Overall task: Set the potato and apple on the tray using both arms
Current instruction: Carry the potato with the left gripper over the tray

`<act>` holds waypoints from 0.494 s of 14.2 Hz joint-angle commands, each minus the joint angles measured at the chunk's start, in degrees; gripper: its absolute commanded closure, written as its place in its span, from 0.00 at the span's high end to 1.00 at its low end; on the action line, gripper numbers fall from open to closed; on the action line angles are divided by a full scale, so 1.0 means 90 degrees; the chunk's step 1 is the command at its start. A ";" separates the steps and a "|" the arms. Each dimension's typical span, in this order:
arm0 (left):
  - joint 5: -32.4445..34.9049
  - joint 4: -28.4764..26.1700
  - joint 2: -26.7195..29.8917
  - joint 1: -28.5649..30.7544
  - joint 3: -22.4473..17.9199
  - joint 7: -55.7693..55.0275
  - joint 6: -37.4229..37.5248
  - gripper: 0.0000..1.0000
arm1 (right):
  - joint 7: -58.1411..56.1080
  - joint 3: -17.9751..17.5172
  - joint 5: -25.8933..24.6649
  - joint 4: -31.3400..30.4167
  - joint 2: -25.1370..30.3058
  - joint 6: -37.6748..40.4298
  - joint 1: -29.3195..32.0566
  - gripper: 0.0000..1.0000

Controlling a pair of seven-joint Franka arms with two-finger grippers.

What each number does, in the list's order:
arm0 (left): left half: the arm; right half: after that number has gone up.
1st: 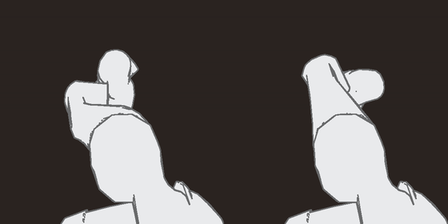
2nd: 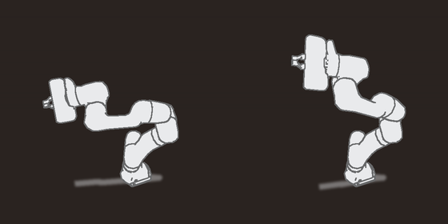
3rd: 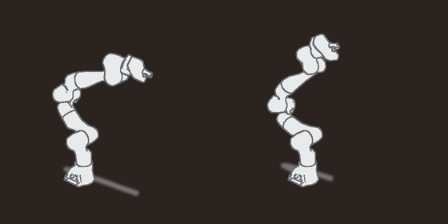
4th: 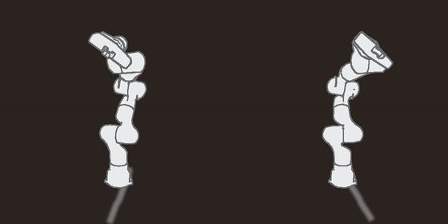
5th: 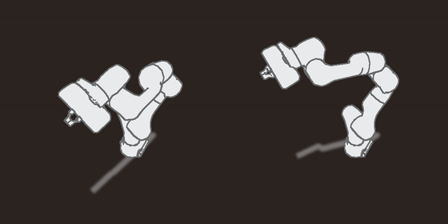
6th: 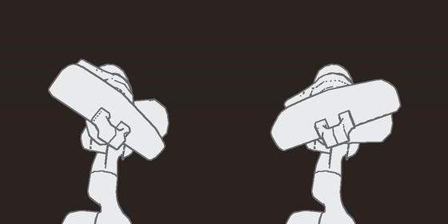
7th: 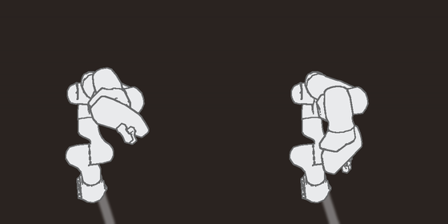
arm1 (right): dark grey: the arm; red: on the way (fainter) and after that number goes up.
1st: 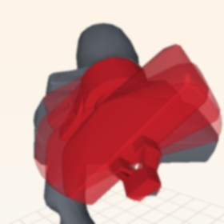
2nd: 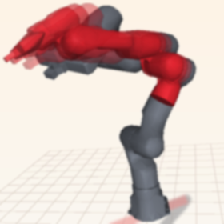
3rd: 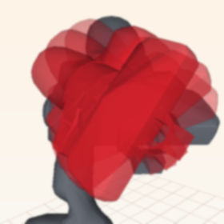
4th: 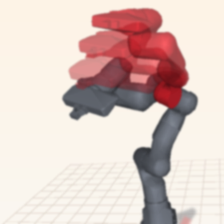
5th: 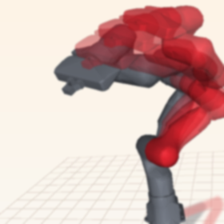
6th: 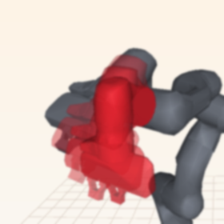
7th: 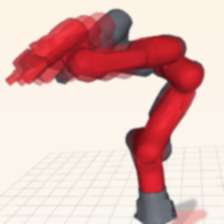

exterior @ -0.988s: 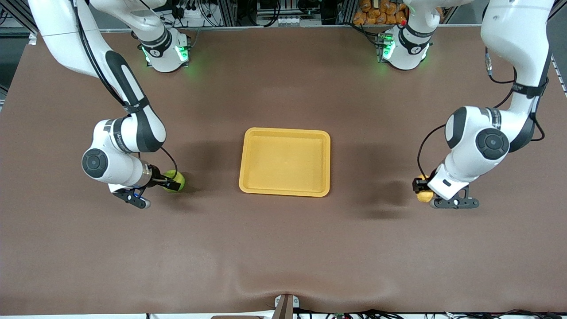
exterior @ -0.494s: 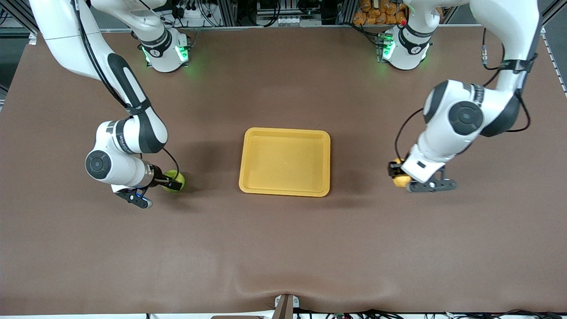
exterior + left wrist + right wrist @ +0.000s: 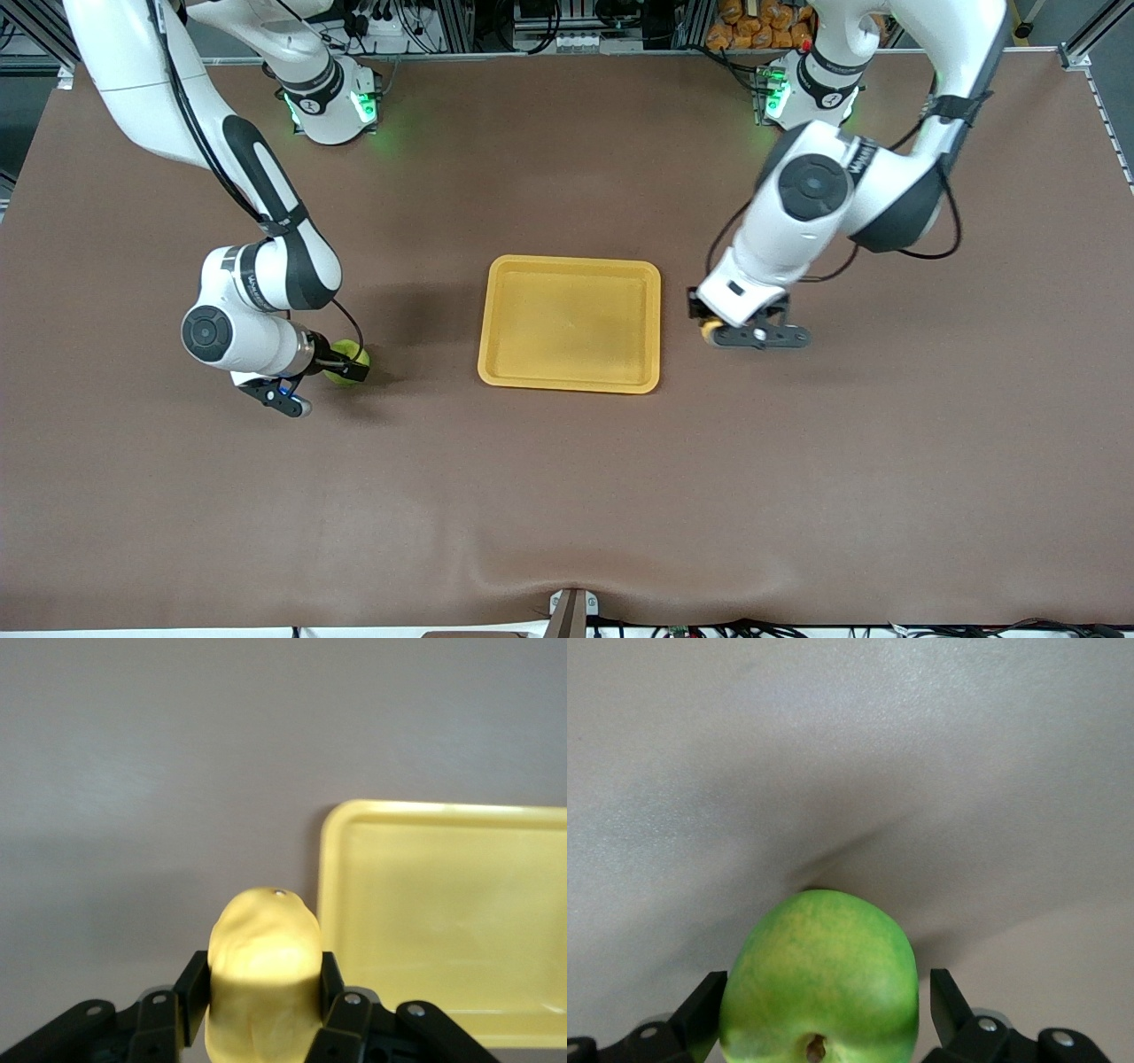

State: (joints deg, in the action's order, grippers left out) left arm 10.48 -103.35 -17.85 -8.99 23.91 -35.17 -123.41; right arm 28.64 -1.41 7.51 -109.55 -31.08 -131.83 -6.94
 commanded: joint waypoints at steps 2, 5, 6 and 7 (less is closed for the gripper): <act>0.1069 0.1013 -0.1100 -0.0795 -0.0030 -0.1244 0.0197 0.00 | 0.0109 -0.0039 0.0015 -0.0064 -0.0111 -0.0244 -0.0040 1.00; 0.1871 0.1502 -0.1882 -0.1411 -0.0098 -0.2202 0.0216 0.00 | 0.0099 -0.0039 -0.0033 -0.0064 -0.0121 -0.0254 -0.0040 0.74; 0.2076 0.1542 -0.2010 -0.1587 -0.0156 -0.2408 0.0313 0.00 | 0.0099 -0.0048 -0.0053 -0.0064 -0.0121 -0.0254 -0.0040 0.58; 0.2223 0.1542 -0.2098 -0.1772 -0.0224 -0.2497 0.0401 0.00 | 0.0099 -0.0049 -0.0053 -0.0064 -0.0121 -0.0244 -0.0040 0.39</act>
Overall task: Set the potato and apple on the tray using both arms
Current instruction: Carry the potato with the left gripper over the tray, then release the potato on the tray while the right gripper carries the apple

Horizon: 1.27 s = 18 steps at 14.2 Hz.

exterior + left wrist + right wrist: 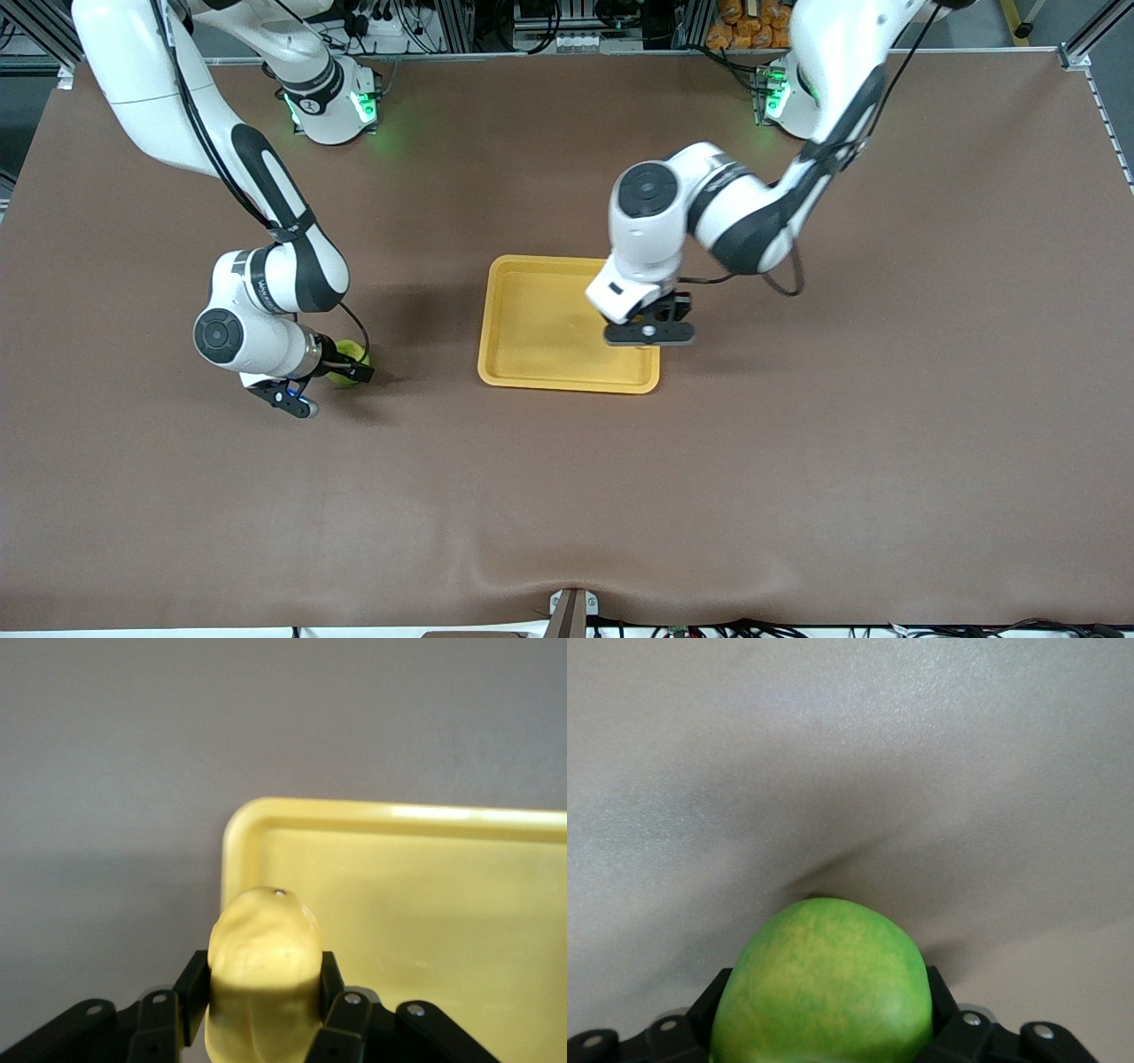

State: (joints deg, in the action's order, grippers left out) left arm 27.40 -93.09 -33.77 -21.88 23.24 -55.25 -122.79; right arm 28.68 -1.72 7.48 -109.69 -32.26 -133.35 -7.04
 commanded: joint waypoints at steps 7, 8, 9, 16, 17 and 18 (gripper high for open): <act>0.0384 0.0392 -0.0788 -0.1366 -0.1019 -0.0520 0.0431 0.00 | 0.0085 -0.0053 -0.0050 0.0068 0.0420 0.0655 -0.0048 0.02; 0.0384 0.0401 -0.0866 -0.1435 -0.1077 -0.0530 0.0431 0.00 | 0.0095 -0.0101 -0.0050 0.0156 0.0469 0.0840 -0.0048 0.01; 0.0384 0.0401 -0.0886 -0.1484 -0.1117 -0.0531 0.0431 0.00 | 0.0105 -0.0169 -0.0050 0.0253 0.0499 0.1016 -0.0048 0.00; 0.0685 0.0382 -0.0925 -0.1465 -0.1166 -0.0530 0.0431 1.00 | 0.1168 -0.0784 -0.0031 0.0585 0.0548 0.1135 -0.0048 0.00; 0.0686 0.0401 -0.0867 -0.1417 -0.1166 -0.0473 0.0440 1.00 | 0.1295 -0.0843 -0.0031 0.0654 0.0538 0.1135 -0.0048 0.00; 0.0696 0.0401 -0.0828 -0.1416 -0.1166 -0.0472 0.0440 1.00 | 0.1422 -0.0941 -0.0002 0.0712 0.0538 0.1135 -0.0048 0.00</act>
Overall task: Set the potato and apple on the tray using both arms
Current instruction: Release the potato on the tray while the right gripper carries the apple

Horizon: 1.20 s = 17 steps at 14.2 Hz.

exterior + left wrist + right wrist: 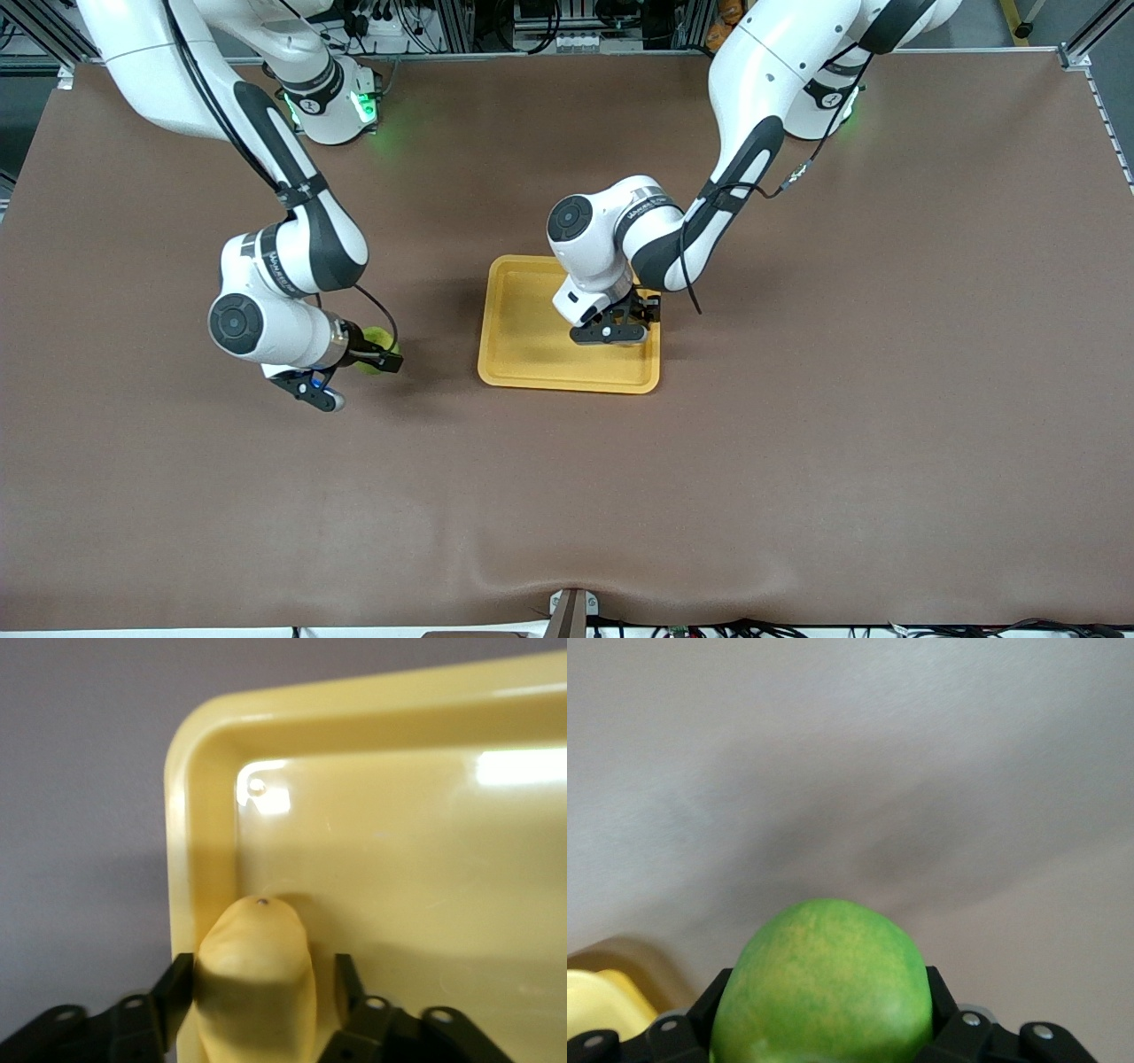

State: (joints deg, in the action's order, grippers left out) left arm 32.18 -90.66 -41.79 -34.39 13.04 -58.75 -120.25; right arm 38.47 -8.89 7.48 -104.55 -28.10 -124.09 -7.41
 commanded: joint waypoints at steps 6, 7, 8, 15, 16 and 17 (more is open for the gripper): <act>-0.0078 0.0288 0.0629 0.0489 0.0015 0.0325 0.0197 1.00 | 0.1095 -0.0526 0.0019 0.0366 0.0056 0.0106 -0.0036 0.00; -0.0321 0.0414 0.0775 0.0655 0.0015 0.0578 0.0304 1.00 | 0.1281 -0.0623 0.0028 0.0454 0.0046 0.0106 -0.0036 0.00; -0.0585 0.0541 0.0863 0.0850 0.0015 0.0919 0.0382 1.00 | 0.1505 -0.0740 0.0028 0.0493 0.0036 0.0097 -0.0065 0.00; -0.1933 0.0718 0.2024 0.2257 0.0035 0.3078 0.1221 1.00 | 0.2726 -0.0790 -0.0010 0.0786 -0.0226 0.0009 -0.0933 0.00; -0.2080 0.0718 0.2210 0.2442 0.0045 0.3342 0.1368 1.00 | 0.2834 -0.0780 -0.0020 0.0903 -0.0344 0.0018 -0.1060 0.00; -0.2226 0.0718 0.2376 0.2598 0.0045 0.3596 0.1543 1.00 | 0.2951 -0.0770 -0.0030 0.1020 -0.0451 0.0009 -0.1119 0.00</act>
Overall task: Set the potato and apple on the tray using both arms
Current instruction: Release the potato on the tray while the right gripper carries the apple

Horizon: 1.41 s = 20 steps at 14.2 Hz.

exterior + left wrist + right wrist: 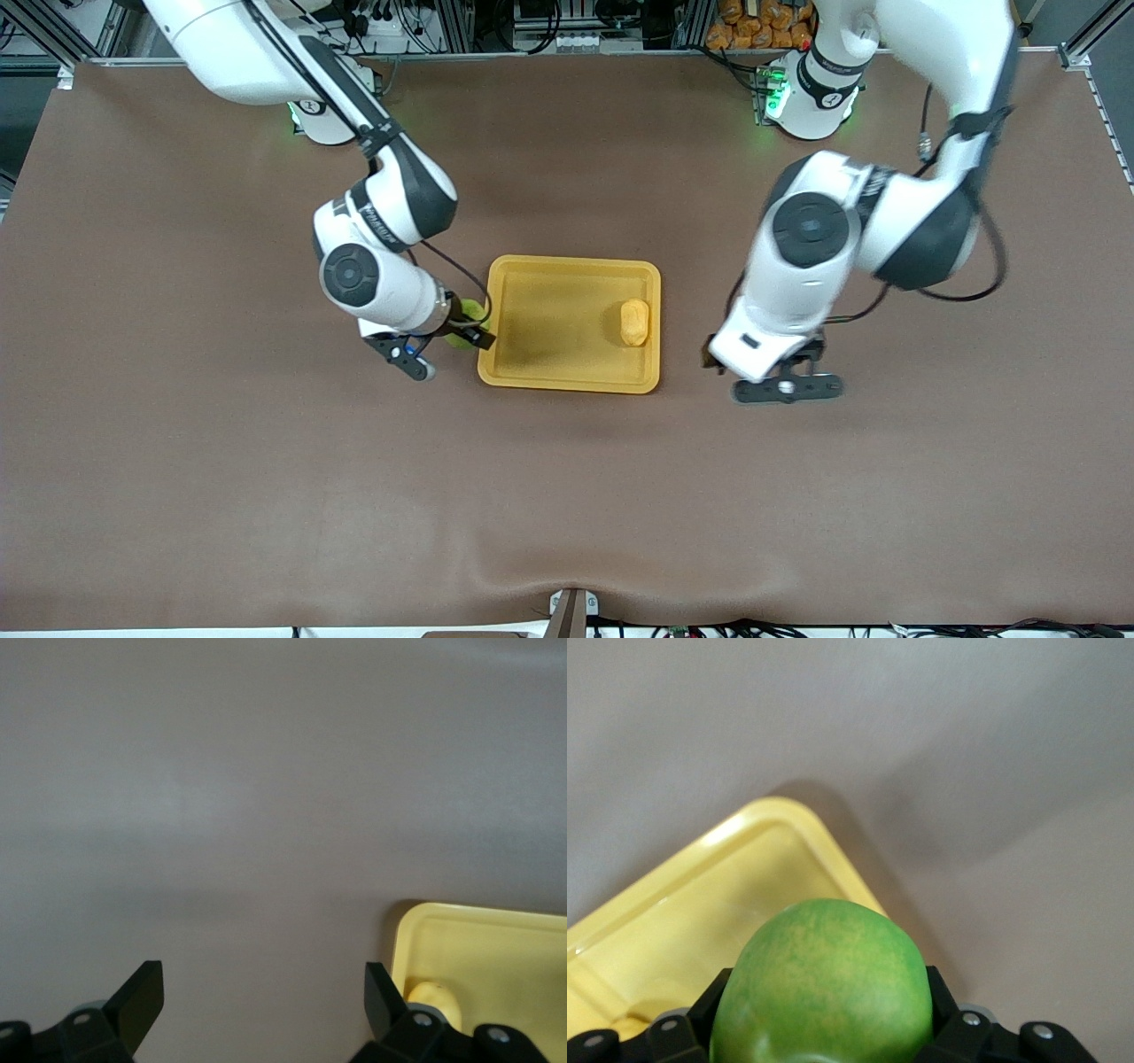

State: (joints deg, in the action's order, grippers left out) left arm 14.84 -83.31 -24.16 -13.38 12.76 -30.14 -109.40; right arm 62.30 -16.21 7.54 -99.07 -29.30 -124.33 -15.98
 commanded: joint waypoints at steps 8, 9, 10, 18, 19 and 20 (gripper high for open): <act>-0.0584 -0.0109 0.1365 0.0910 0.0067 0.1717 0.1655 1.00 | 0.0831 0.0033 -0.0086 0.0666 -0.0953 -0.0266 -0.0333 0.00; -0.0633 -0.0138 0.1559 0.1007 0.0057 0.1834 0.1870 1.00 | 0.0889 0.0024 -0.0086 0.0676 -0.1012 -0.0286 -0.0333 0.00; -0.0730 -0.0177 0.1706 0.1124 0.0057 0.1922 0.2094 1.00 | 0.0900 0.0014 -0.0086 0.0666 -0.1041 -0.0306 -0.0343 0.00; -0.1337 -0.1125 0.2889 0.1321 -0.0939 0.3172 0.2517 1.00 | 0.1290 0.0024 -0.0105 0.0647 -0.1276 -0.0365 -0.0607 0.00; -0.1337 -0.1096 0.2890 0.1331 -0.0939 0.3299 0.2517 1.00 | 0.1290 0.0024 -0.0115 0.0647 -0.1295 -0.0374 -0.0607 0.00; -0.1337 -0.1018 0.2860 0.1340 -0.0939 0.3348 0.2517 1.00 | 0.1319 0.0024 -0.0115 0.0657 -0.1334 -0.0374 -0.0607 0.00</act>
State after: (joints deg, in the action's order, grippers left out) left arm 3.60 -91.49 0.40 -0.39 4.93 -1.31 -86.30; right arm 72.64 -16.13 7.42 -94.63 -40.36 -127.82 -21.25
